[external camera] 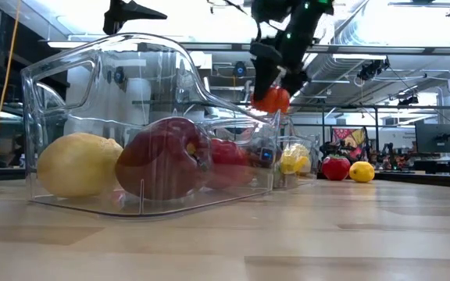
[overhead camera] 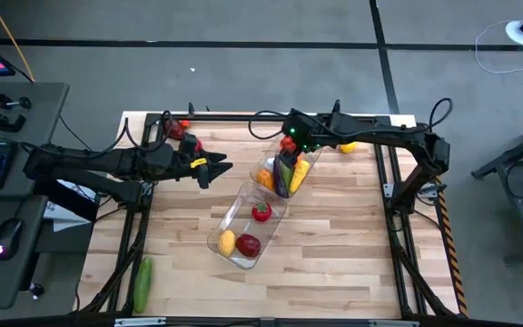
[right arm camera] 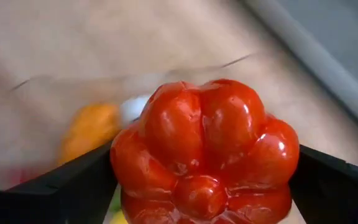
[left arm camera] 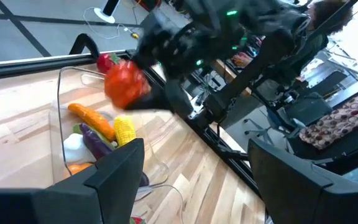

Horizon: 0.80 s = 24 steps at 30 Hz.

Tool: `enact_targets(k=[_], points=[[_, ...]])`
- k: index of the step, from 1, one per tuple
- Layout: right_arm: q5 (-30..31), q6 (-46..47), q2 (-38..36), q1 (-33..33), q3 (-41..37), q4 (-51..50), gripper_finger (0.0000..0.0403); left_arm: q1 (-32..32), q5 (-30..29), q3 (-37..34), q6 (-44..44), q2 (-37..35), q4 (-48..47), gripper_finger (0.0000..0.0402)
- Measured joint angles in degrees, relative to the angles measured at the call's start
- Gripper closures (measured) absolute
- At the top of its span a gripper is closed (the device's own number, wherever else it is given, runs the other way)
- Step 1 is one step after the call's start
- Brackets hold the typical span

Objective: Sort produce into baskets
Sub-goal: Put the orange pumpkin into the top transparent bin

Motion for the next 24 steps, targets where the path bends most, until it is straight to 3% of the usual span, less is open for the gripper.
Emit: enact_targets(k=[3, 4, 6, 9, 12, 14, 15, 18, 19, 21, 22, 24], points=[[14.49, -0.13, -0.09, 0.98, -0.76, 0.87, 0.0003, 0.0, -0.01, 0.0, -0.01, 0.0, 0.0, 0.0129], [12.47, -1.49, 0.72, 0.8, 0.04, -1.58, 0.0003, 0.0, -0.01, -0.02, -0.03, 0.0, 0.0, 0.0129], [0.57, -3.74, 1.78, 0.27, 2.97, -6.81, 0.0003, -0.02, 0.52, -0.02, -0.07, 0.0, -0.02, 0.0129], [4.59, -5.3, -0.04, 1.64, 0.52, -3.79, 0.0003, -0.51, 1.49, -0.02, 0.63, 0.02, -0.01, 0.0129], [-2.79, -5.2, 1.7, -0.09, 2.34, -11.76, 0.0003, -0.55, 1.14, -0.03, -0.52, 0.62, -0.08, 0.0129], [2.86, -1.11, -0.5, 0.07, 0.17, -5.96, 0.0003, -0.73, 1.45, -0.13, -1.04, 0.73, -0.4, 0.0129], [2.8, -0.86, -0.98, 0.13, 0.09, -4.32, 0.0003, -0.89, 1.37, -0.07, -0.19, 0.91, -0.01, 0.0129], [-12.19, -11.22, 0.26, -1.43, 3.37, -12.95, 0.0004, -0.9, 0.91, -0.02, -0.47, 1.65, -0.16, 0.0129], [-9.08, -10.46, 0.07, -1.44, 2.7, -12.76, 0.0004, -0.9, 1.35, -0.04, -1.16, 1.86, -0.2, 0.0129], [3.91, 3.88, -1.63, -1.52, 1.49, -5.18, 0.0004, -1.11, 1.56, -0.04, -0.61, 2.03, -0.04, 0.0129], [2.61, 7.1, -1.89, -1.73, 2.01, -4.04, 0.0004, -1.2, 1.39, -0.04, -0.05, 2.19, 0.13, 0.0129], [-9.36, -0.78, -1.87, -2.34, 3.03, -5.55, 0.0004, -1.12, 1.25, -0.04, -1.07, 2.87, 0.45, 0.0129]])
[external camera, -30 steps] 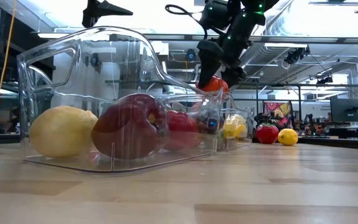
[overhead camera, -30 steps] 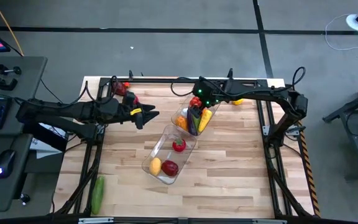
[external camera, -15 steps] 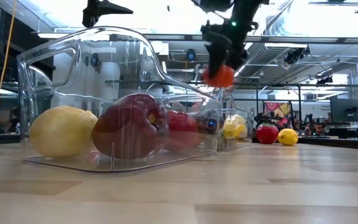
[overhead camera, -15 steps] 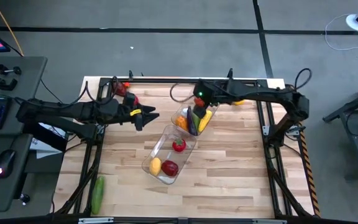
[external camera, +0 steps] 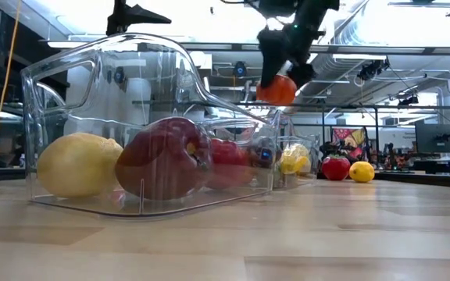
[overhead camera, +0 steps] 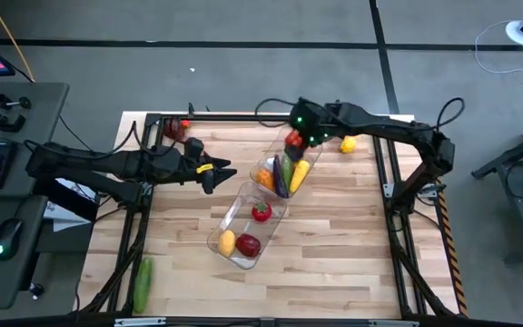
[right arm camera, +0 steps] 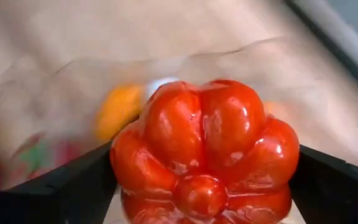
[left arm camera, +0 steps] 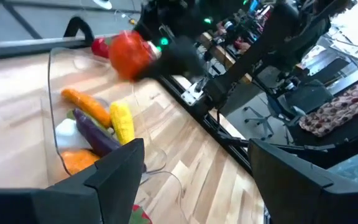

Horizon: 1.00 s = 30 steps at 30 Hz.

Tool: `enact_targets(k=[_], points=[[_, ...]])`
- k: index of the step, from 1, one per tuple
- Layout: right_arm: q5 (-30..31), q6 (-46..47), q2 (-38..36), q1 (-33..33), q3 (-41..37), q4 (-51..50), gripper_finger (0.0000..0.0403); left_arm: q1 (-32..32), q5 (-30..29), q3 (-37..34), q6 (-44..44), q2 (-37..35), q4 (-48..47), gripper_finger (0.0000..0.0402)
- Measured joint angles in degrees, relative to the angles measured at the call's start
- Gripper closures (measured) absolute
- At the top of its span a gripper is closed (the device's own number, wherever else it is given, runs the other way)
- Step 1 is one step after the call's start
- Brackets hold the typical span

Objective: Sort produce into baskets
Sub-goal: Put the orange pumpkin into the top transparent bin

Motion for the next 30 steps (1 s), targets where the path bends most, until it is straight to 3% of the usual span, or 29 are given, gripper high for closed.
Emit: enact_targets(k=[2, 6, 12, 17, 23, 30], points=[[-2.04, -0.03, -1.0, 1.92, -0.88, 3.99, 0.0004, 0.05, -0.14, -0.04, 0.53, 0.89, 1.79, 0.0129], [-3.5, -0.67, -3.27, 4.12, -0.8, 15.67, 0.0004, 1.13, -1.27, 0.07, 11.31, 4.66, 10.72, 0.0129], [-10.1, -4.73, -3.08, 6.66, -0.93, 17.67, 0.0004, 7.76, 6.53, 0.47, 19.03, 12.72, 22.48, 0.0129], [-2.58, -5.93, -3.06, 8.85, -1.72, 5.03, 0.0004, 11.3, 13.18, 3.41, 21.39, 15.59, 23.48, 0.0129], [2.45, -6.23, -3.06, 11.43, -4.53, 4.16, 0.0004, 14.64, 23.5, 4.7, 25.64, 21.32, 23.18, 0.0129], [3.49, -6.16, -3.06, 11.46, -5.15, 5.67, 0.0004, 16.18, 23.73, 5.26, 28.4, 28.23, 27.6, 0.0129]])
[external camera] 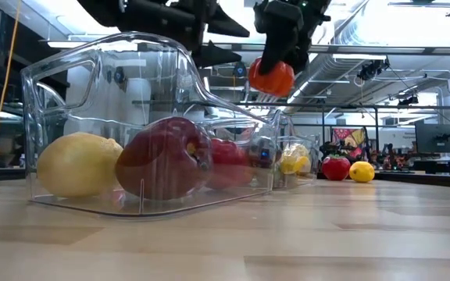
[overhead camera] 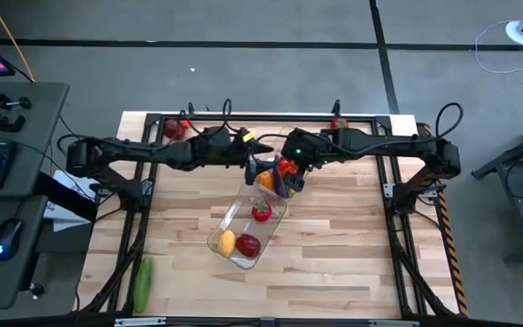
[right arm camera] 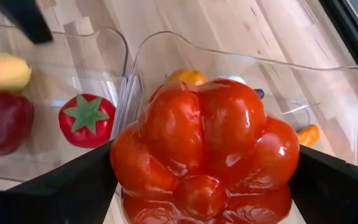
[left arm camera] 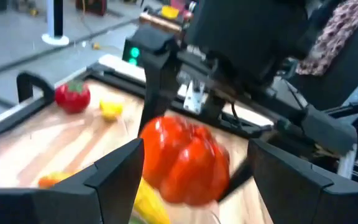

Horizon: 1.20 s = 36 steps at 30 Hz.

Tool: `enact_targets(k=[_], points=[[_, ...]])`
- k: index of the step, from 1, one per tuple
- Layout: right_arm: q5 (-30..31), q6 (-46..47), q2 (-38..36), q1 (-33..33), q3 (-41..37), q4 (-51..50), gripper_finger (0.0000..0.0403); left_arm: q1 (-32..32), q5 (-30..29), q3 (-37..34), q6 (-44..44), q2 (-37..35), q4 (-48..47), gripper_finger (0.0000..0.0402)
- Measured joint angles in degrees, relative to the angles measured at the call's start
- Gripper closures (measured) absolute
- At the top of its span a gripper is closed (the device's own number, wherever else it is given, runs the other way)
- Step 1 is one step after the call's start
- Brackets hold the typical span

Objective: Sort produce into baskets
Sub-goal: Put the orange pumpkin into the top transparent bin, then put the left red tomato into the bottom transparent bin

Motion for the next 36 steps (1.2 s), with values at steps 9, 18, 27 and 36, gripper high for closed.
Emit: enact_targets(k=[9, 18, 27, 36], points=[[-0.64, 0.0, 0.0, -0.02, 0.0, 3.59, 0.0004, -0.04, -0.84, 0.1, 10.72, 6.07, 6.76, 0.0129], [-0.73, 0.07, 0.0, -0.02, 0.0, 4.13, 0.0004, -0.01, -4.79, 0.1, 12.5, 6.89, 10.57, 0.0129], [-0.81, -0.2, 0.07, -0.07, -0.02, 5.56, 0.0004, -0.17, -5.98, -0.04, 9.48, 13.33, 6.58, 0.0129], [-0.9, -1.62, 0.02, -0.07, 0.09, 5.7, 0.0004, -0.04, -8.9, -0.14, 7.79, 11.08, -3.4, 0.0129]])
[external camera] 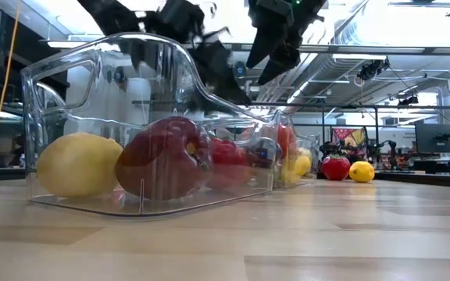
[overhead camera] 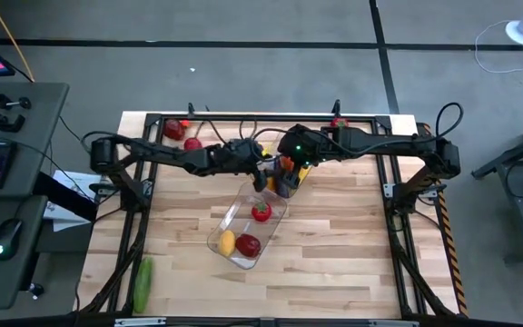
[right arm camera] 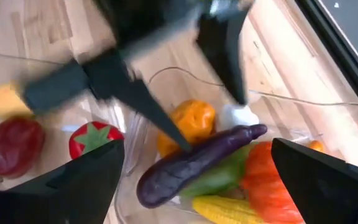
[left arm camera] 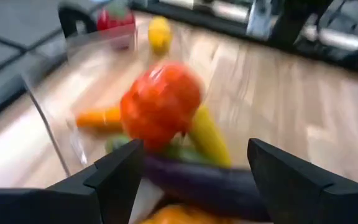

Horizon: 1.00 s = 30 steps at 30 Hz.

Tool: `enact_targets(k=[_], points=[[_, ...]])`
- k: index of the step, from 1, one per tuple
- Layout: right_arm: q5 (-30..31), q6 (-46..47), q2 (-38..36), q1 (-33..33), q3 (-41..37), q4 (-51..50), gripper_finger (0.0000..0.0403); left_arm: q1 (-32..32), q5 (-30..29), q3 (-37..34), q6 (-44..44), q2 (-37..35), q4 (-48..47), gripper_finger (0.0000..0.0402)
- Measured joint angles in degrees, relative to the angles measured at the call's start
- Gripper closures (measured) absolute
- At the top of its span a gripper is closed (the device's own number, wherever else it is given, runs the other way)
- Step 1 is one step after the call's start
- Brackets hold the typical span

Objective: Sort produce into baskets
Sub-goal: Put the left red tomato into the bottom transparent bin

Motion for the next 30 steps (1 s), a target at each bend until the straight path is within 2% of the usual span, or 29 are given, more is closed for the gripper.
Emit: enact_targets(k=[3, 6, 10, 13, 16, 18, 21, 23, 30], points=[[0.4, -1.52, 0.0, -0.09, 0.0, -0.09, 0.0004, 0.22, -0.1, 0.25, 3.17, -6.05, -4.69, 0.0129], [3.64, -3.69, 0.0, -0.57, 0.0, -0.59, 0.0004, 0.76, -2.67, 0.21, 6.25, -13.03, -14.21, 0.0129], [8.24, -7.11, 0.0, -1.66, 0.0, -2.68, 0.0004, 1.51, -12.44, 0.26, 6.84, -23.49, -30.29, 0.0129], [8.98, -5.74, 0.0, -2.45, 0.0, -4.34, 0.0004, 2.87, -21.33, 0.22, 1.94, -27.97, -44.85, 0.0129], [8.97, -2.45, 0.0, -3.05, 0.0, -4.62, 0.0004, 6.22, -25.65, 0.22, -9.82, -29.87, -57.49, 0.0129], [9.02, -1.16, 0.0, -3.26, 0.0, -4.34, 0.0004, 9.62, -24.66, 0.16, -16.76, -29.47, -63.49, 0.0129], [9.07, -0.89, 0.0, -3.45, 0.0, -2.93, 0.0004, 16.11, -17.17, 0.13, -20.83, -27.99, -64.99, 0.0129], [9.07, -0.89, 0.0, -3.43, 0.0, -1.8, 0.0004, 20.64, -11.82, 0.15, -21.96, -26.65, -64.89, 0.0129], [9.07, 2.63, 0.0, -3.39, 0.0, -0.66, 0.0004, 33.94, -1.46, 0.15, -19.64, -18.66, -65.27, 0.0129]])
